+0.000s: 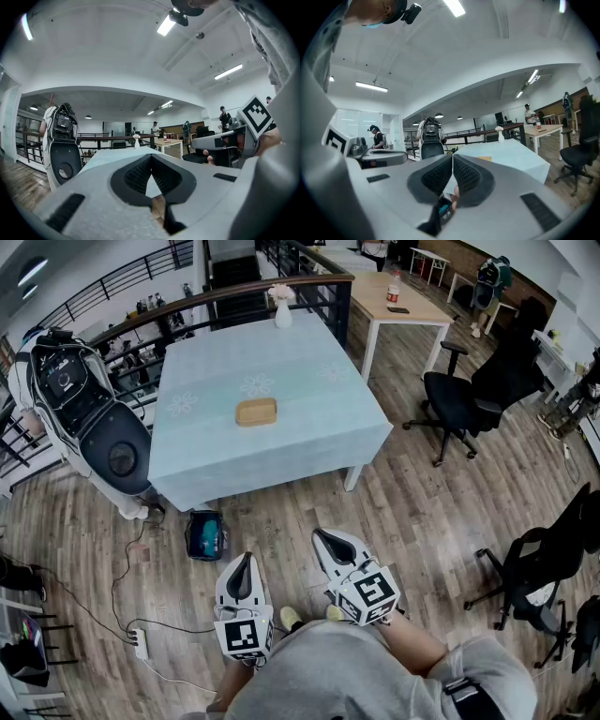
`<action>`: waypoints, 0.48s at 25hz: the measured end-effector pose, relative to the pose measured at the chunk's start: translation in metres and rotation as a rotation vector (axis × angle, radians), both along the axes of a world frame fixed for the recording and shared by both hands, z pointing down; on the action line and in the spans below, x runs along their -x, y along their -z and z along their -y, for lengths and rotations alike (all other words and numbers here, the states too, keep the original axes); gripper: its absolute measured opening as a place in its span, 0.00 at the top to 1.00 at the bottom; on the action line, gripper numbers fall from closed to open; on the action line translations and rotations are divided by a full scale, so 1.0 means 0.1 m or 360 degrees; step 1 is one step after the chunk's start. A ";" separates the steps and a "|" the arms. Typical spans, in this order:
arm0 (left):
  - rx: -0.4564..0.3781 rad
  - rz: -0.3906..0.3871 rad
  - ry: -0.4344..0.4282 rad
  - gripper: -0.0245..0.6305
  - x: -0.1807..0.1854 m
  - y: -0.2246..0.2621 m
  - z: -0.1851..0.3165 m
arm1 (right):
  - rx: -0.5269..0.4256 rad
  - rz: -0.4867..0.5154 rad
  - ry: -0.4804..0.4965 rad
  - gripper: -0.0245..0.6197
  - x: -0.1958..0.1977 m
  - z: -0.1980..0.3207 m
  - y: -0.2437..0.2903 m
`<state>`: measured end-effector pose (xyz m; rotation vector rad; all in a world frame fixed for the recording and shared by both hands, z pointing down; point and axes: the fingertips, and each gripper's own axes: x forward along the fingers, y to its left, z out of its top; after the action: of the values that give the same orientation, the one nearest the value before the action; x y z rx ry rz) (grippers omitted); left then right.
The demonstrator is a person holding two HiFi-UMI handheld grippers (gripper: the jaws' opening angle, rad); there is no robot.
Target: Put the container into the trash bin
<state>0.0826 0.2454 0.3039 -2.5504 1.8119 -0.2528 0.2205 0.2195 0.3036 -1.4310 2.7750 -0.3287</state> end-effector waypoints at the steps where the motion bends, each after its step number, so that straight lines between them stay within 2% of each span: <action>1: -0.0010 -0.0011 0.0011 0.93 0.06 0.01 0.04 | -0.0019 -0.0008 0.0006 0.92 0.03 0.03 0.02; 5: -0.0074 -0.0143 0.0083 0.93 0.31 0.13 0.26 | -0.0079 -0.0035 0.0028 0.92 0.16 0.18 0.10; 9: -0.0094 -0.0261 0.0110 0.93 0.53 0.20 0.41 | -0.0067 -0.0066 0.0036 0.92 0.35 0.32 0.09; 12: -0.0071 -0.0325 0.0117 0.93 0.67 0.18 0.38 | 0.0004 0.0035 0.0057 0.92 0.47 0.36 0.08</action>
<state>0.0161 0.2073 0.2860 -2.5659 1.9551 0.0504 0.1732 0.1837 0.2959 -1.3716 2.7867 -0.3460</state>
